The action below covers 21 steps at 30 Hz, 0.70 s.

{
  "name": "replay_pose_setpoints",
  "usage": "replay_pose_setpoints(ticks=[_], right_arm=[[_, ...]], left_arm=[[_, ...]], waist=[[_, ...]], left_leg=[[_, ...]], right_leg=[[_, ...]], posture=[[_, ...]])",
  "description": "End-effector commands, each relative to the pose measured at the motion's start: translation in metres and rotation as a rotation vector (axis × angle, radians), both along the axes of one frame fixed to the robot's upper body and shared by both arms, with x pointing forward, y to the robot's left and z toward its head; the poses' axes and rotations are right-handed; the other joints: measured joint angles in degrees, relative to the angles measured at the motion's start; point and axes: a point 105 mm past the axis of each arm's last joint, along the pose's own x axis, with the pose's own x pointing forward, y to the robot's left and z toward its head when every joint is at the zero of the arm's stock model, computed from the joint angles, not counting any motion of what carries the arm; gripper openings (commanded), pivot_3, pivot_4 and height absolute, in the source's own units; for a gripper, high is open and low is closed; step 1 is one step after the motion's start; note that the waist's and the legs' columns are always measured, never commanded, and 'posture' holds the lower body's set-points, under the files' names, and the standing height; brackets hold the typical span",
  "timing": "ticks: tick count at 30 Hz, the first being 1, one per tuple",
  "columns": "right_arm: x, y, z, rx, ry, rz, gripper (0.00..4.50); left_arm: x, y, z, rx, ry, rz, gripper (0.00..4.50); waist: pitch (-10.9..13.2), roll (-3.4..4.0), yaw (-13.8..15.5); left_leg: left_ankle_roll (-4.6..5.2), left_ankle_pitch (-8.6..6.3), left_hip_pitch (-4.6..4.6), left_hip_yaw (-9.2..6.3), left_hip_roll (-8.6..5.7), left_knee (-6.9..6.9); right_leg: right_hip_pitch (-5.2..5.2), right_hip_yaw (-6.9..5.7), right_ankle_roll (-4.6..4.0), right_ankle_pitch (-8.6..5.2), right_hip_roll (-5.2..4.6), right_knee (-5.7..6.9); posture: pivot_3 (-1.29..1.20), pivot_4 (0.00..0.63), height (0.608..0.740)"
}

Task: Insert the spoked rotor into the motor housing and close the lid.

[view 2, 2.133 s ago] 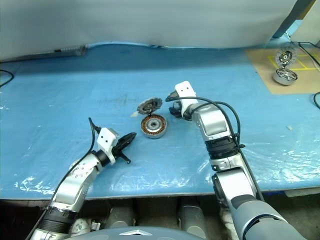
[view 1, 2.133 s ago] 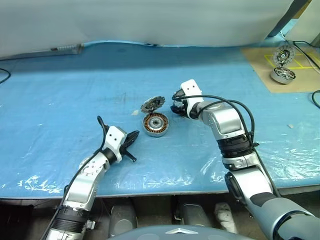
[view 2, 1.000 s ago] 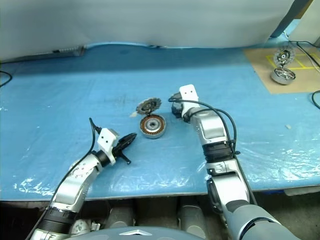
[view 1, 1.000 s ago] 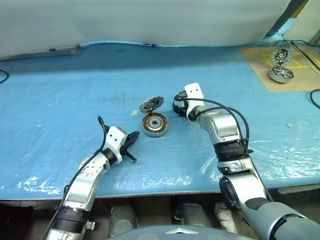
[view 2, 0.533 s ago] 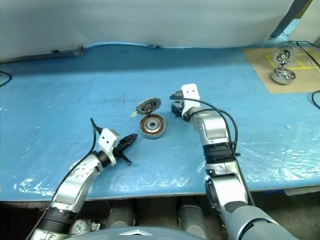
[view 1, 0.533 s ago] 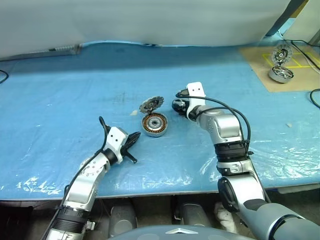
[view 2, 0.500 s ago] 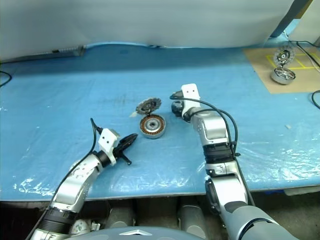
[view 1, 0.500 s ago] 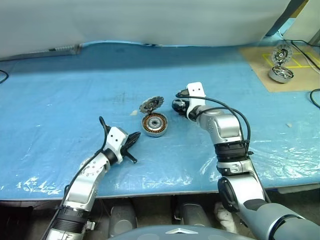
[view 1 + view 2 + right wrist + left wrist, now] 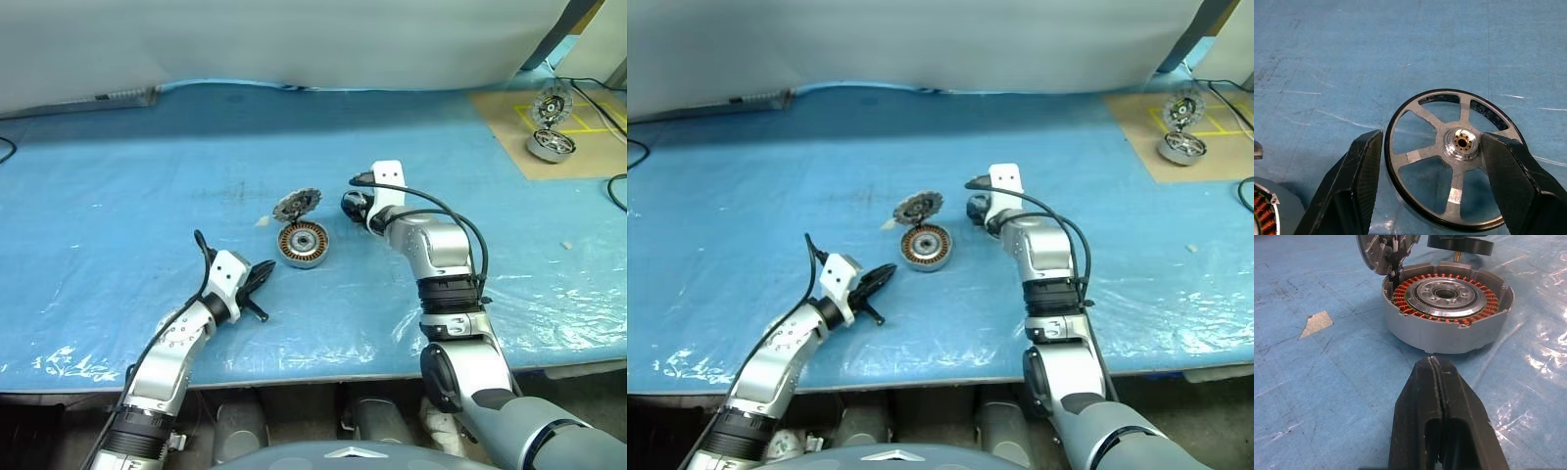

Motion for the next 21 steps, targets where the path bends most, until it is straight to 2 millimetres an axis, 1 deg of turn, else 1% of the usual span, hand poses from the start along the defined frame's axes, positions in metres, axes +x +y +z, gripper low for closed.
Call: replay_pose_setpoints(ticks=[1,4,8,17,21], right_arm=[[0.003,0.009,0.034,0.029,-0.128,0.036,3.33],[0.004,0.006,0.033,0.028,-0.127,0.015,3.33],[0.007,-0.002,0.024,0.004,-0.103,-0.036,3.33],[0.007,0.002,0.008,-0.045,-0.073,-0.025,3.33],[0.004,-0.002,-0.002,-0.089,-0.046,-0.036,3.33]], left_arm=[[-0.001,-0.002,0.008,0.000,-0.033,-0.015,0.00],[-0.001,-0.003,0.008,-0.001,-0.033,-0.016,0.00],[0.000,-0.003,0.008,-0.001,-0.033,-0.016,0.00],[0.000,-0.002,0.008,0.000,-0.035,-0.013,0.00],[0.000,-0.002,0.008,0.000,-0.034,-0.009,0.00]], waist=[[0.00,0.00,0.01],[0.00,0.00,0.01],[0.00,0.00,0.02],[0.00,0.00,-0.02],[0.00,0.00,0.01]], left_leg=[[0.00,0.00,0.01,0.00,0.00,0.00],[0.00,0.00,0.01,0.00,0.00,0.00],[0.00,0.00,0.02,0.00,0.00,0.00],[0.00,0.00,-0.01,0.00,0.00,0.00],[0.00,0.00,-0.01,0.00,-0.01,0.00]], right_leg=[[0.00,0.00,0.00,0.00,0.00,0.00],[0.00,0.00,0.00,0.00,0.00,-0.01],[0.00,0.00,0.00,0.00,0.00,-0.01],[-0.02,0.00,0.00,0.00,0.00,0.00],[-0.01,-0.01,0.00,0.00,0.00,-0.01]], posture=[[0.00,0.150,0.740],[0.00,0.150,0.740],[0.00,0.150,0.740],[0.00,0.150,0.740],[0.00,0.150,0.740]])
